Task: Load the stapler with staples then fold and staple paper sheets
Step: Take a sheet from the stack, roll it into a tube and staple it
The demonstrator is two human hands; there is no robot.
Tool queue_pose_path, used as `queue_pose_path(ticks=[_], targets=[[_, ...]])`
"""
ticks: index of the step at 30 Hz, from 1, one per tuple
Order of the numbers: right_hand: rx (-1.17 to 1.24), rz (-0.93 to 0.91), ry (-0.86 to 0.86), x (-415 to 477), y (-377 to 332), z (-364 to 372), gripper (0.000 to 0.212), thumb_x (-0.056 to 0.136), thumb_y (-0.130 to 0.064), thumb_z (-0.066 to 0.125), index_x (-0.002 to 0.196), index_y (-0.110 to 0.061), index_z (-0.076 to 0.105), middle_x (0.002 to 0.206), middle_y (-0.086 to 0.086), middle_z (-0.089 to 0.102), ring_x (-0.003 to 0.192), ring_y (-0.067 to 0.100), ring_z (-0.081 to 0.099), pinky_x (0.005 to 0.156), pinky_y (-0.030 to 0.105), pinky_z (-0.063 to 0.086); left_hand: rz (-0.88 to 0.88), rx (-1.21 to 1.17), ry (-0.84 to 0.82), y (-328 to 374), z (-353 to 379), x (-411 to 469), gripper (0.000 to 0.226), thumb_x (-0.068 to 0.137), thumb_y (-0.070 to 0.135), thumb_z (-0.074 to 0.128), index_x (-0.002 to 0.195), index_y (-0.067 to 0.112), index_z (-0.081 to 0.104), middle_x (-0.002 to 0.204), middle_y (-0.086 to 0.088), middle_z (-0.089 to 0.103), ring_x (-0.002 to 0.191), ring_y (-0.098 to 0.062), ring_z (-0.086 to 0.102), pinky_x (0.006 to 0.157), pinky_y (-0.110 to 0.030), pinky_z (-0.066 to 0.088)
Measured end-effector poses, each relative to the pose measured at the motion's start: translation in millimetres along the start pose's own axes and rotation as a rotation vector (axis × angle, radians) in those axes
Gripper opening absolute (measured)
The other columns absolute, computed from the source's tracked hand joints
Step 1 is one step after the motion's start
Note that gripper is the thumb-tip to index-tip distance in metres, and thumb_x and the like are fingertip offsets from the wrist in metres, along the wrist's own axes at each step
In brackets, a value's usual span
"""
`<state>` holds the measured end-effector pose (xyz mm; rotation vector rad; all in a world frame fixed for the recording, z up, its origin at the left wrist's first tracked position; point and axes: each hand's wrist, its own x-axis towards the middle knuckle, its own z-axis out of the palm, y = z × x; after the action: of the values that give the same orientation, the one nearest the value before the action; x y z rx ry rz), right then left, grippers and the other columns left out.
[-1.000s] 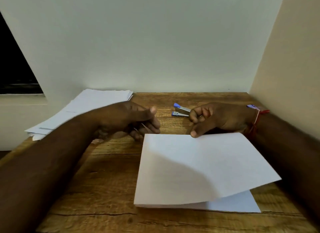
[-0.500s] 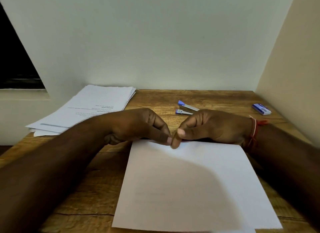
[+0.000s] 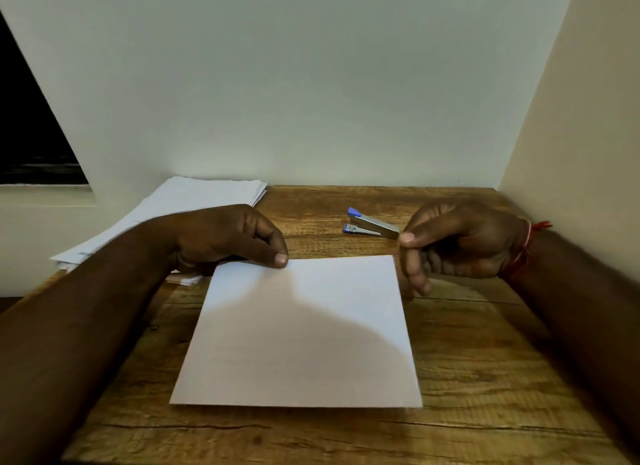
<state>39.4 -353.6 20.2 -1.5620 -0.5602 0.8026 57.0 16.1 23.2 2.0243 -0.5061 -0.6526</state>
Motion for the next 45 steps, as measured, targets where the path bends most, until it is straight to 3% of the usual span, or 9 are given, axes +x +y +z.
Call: queue_pose_path(ticks=[7,11,18,24,28,32,36,40,45], targets=[[0.014,-0.037,0.459,10,7,-1,0.043,0.100,-0.046,0.068,0.083,-0.008,0.076,0.081,0.014,0.068,0.069,0.024,0.062,0.060,0.032,0.053,0.075,-0.174,0.217,-2,6,7,0.020,0.087,0.024,0.083,0.095,0.006,0.084,0.097,-0.019,0.081,0.083,-0.026,0.076,0.074,-0.030,0.063],[-0.059,-0.007,0.626,23,13,13,0.064,0.090,-0.057,0.080,0.123,-0.003,0.075,0.111,0.014,0.082,0.088,0.027,0.074,0.068,0.035,0.056,0.165,-0.292,0.331,0,18,16,0.032,0.088,0.024,0.083,0.102,-0.005,0.079,0.106,-0.024,0.082,0.090,-0.031,0.077,0.082,-0.036,0.063],[0.135,-0.063,0.529,23,12,21,0.045,0.089,-0.022,0.087,0.131,-0.011,0.075,0.126,0.015,0.080,0.118,0.037,0.077,0.106,0.055,0.060,0.239,-0.298,0.434,6,26,19,0.026,0.101,0.013,0.075,0.099,-0.013,0.071,0.087,-0.010,0.079,0.073,-0.015,0.075,0.065,-0.021,0.060],[0.135,-0.174,0.616,21,7,25,0.036,0.089,-0.008,0.084,0.124,-0.005,0.077,0.118,0.021,0.081,0.098,0.037,0.082,0.079,0.045,0.068,0.175,-0.075,0.390,7,26,16,0.019,0.094,0.019,0.087,0.096,0.001,0.084,0.097,-0.013,0.086,0.082,-0.017,0.079,0.074,-0.023,0.062],[-0.001,-0.161,0.644,24,8,34,0.028,0.091,-0.016,0.086,0.117,-0.009,0.081,0.109,0.015,0.084,0.088,0.030,0.083,0.072,0.038,0.067,0.110,0.059,0.273,10,32,16,0.021,0.099,0.022,0.085,0.085,0.006,0.080,0.058,0.011,0.069,0.054,0.002,0.059,0.058,-0.012,0.046],[-0.148,-0.119,0.613,31,12,38,0.028,0.091,-0.021,0.086,0.113,-0.005,0.081,0.108,0.004,0.085,0.101,0.011,0.078,0.080,0.034,0.065,0.122,0.036,0.181,12,40,16,0.026,0.099,0.030,0.084,0.095,0.004,0.083,0.069,0.005,0.074,0.069,-0.007,0.065,0.073,-0.023,0.051],[-0.138,-0.157,0.604,35,12,42,0.028,0.091,-0.019,0.085,0.106,0.004,0.080,0.096,0.009,0.084,0.091,0.000,0.074,0.088,0.022,0.054,0.117,0.075,0.145,12,46,17,0.027,0.098,0.030,0.086,0.088,0.005,0.082,0.063,0.005,0.064,0.068,-0.012,0.054,0.076,-0.033,0.044],[-0.125,-0.160,0.579,36,16,39,0.019,0.085,-0.009,0.090,0.098,0.004,0.082,0.090,0.007,0.082,0.081,0.005,0.076,0.082,0.030,0.057,0.100,0.084,0.111,12,46,19,0.022,0.097,0.026,0.087,0.083,0.009,0.083,0.065,0.005,0.071,0.067,-0.010,0.062,0.072,-0.028,0.049],[-0.134,-0.165,0.563,34,16,38,0.018,0.082,0.003,0.088,0.098,0.008,0.081,0.086,0.015,0.080,0.074,0.013,0.076,0.069,0.021,0.060,0.085,0.198,0.146,13,42,17,0.028,0.096,0.032,0.088,0.076,0.014,0.079,0.052,0.014,0.057,0.049,0.000,0.049,0.053,-0.016,0.040]])
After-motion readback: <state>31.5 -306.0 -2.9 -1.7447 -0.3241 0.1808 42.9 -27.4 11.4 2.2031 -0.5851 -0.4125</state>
